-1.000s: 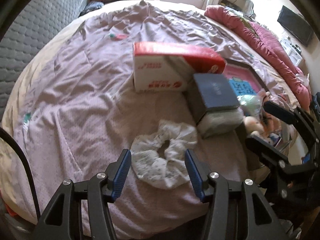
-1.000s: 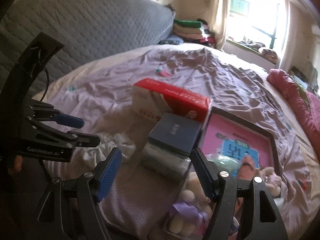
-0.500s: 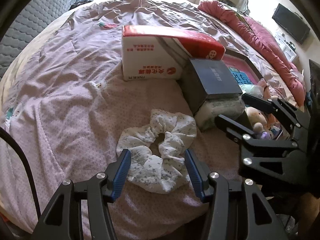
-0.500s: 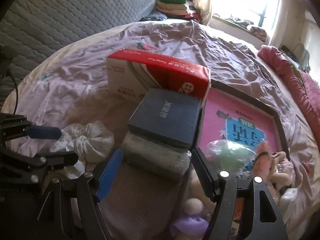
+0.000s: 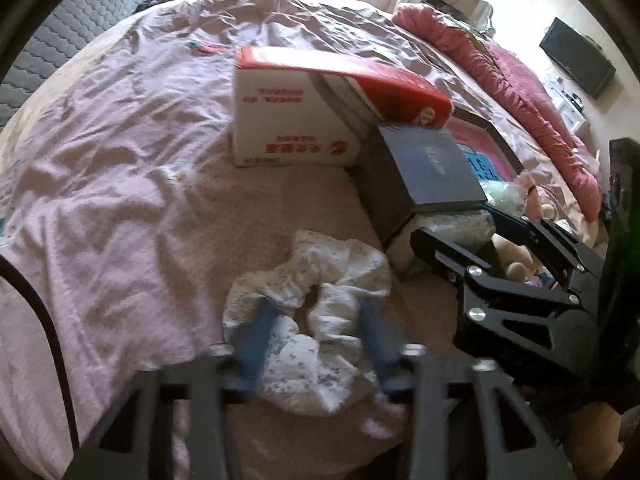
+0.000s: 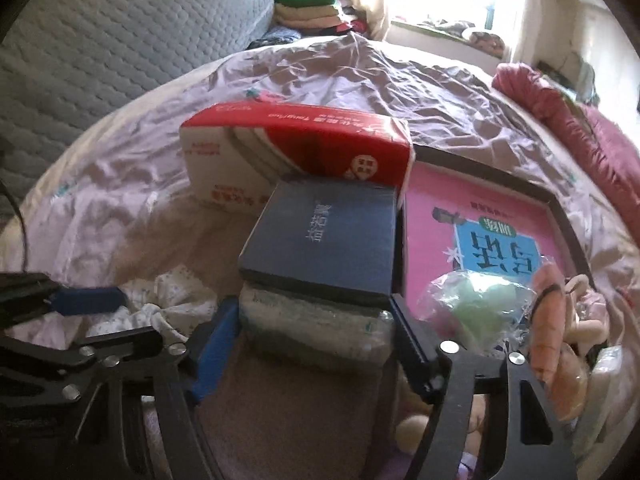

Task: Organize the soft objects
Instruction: 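Grasp and lift the scrunchie with the left tool while the right tool lifts the white pack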

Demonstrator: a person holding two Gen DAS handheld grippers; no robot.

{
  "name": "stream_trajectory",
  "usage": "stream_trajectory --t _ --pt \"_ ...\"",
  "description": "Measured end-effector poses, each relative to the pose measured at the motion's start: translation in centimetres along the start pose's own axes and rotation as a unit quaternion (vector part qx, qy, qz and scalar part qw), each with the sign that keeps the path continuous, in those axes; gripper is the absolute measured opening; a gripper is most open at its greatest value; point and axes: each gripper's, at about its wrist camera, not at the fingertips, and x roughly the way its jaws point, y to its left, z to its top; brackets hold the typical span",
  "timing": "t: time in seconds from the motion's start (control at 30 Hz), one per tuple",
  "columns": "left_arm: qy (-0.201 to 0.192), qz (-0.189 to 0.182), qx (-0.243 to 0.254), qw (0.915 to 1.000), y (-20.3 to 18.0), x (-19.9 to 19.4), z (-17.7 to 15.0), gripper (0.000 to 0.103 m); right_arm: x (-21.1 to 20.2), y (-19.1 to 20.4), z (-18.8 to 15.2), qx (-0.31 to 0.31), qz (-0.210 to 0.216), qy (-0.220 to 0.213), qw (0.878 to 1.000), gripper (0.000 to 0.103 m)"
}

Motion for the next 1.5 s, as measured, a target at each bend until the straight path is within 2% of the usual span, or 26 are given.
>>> stream_trajectory --t 0.07,0.1,0.27,0.43,0.6,0.7,0.83,0.93,1.07,1.17,1.23,1.33,1.4,1.5 --pt "0.005 -0.018 0.002 0.9998 -0.3 0.5 0.0 0.009 -0.2 -0.2 -0.1 -0.001 0.005 -0.001 1.000 0.069" --pt "0.009 -0.028 0.004 0.9996 -0.4 0.7 0.0 0.007 -0.4 -0.3 -0.2 0.000 0.008 -0.004 1.000 0.068" --pt "-0.016 -0.033 0.011 0.9993 -1.0 -0.8 0.1 0.006 -2.5 -1.1 0.0 0.014 0.026 -0.034 0.999 0.066" --pt "-0.053 -0.058 0.040 0.9961 -4.5 -4.4 1.2 0.006 -6.4 -2.1 0.6 0.021 0.029 -0.070 0.997 0.066" --pt "-0.077 -0.080 0.072 0.9912 -8.7 -6.1 2.5 0.006 -10.9 -7.2 0.5 0.075 0.011 -0.107 0.991 0.066" --pt "-0.075 -0.086 0.092 0.9892 -11.4 -5.4 3.7 0.006 -12.4 -11.1 0.3 0.112 -0.006 -0.123 0.986 0.066" --pt "-0.058 -0.093 0.114 0.9874 -15.2 -3.1 4.7 0.006 -12.2 -15.4 -0.4 0.151 -0.026 -0.122 0.981 0.066" --pt "-0.044 -0.094 0.134 0.9855 -17.8 -1.4 5.0 0.007 -11.1 -17.5 -1.2 0.175 -0.028 -0.105 0.979 0.067" --pt "-0.034 -0.086 0.145 0.9850 -19.3 0.1 4.9 0.008 -10.0 -18.7 -1.8 0.182 -0.029 -0.096 0.978 0.069" --pt "-0.032 -0.081 0.146 0.9855 -19.6 0.8 4.7 0.011 -9.7 -18.7 -2.0 0.176 -0.026 -0.093 0.980 0.071" --pt "-0.031 -0.071 0.147 0.9861 -19.7 1.1 4.6 0.019 -9.5 -18.7 -2.0 0.173 -0.026 -0.094 0.980 0.071" --pt "-0.030 -0.055 0.148 0.9869 -19.7 1.4 4.4 0.041 -9.3 -18.7 -2.0 0.168 -0.031 -0.092 0.981 0.073" --pt "-0.035 -0.054 0.147 0.9871 -19.5 1.3 4.3 0.047 -9.5 -18.7 -1.9 0.167 -0.033 -0.097 0.981 0.074" --pt "-0.036 -0.051 0.145 0.9874 -19.3 1.0 4.1 0.049 -9.9 -18.5 -1.8 0.162 -0.037 -0.098 0.981 0.076"
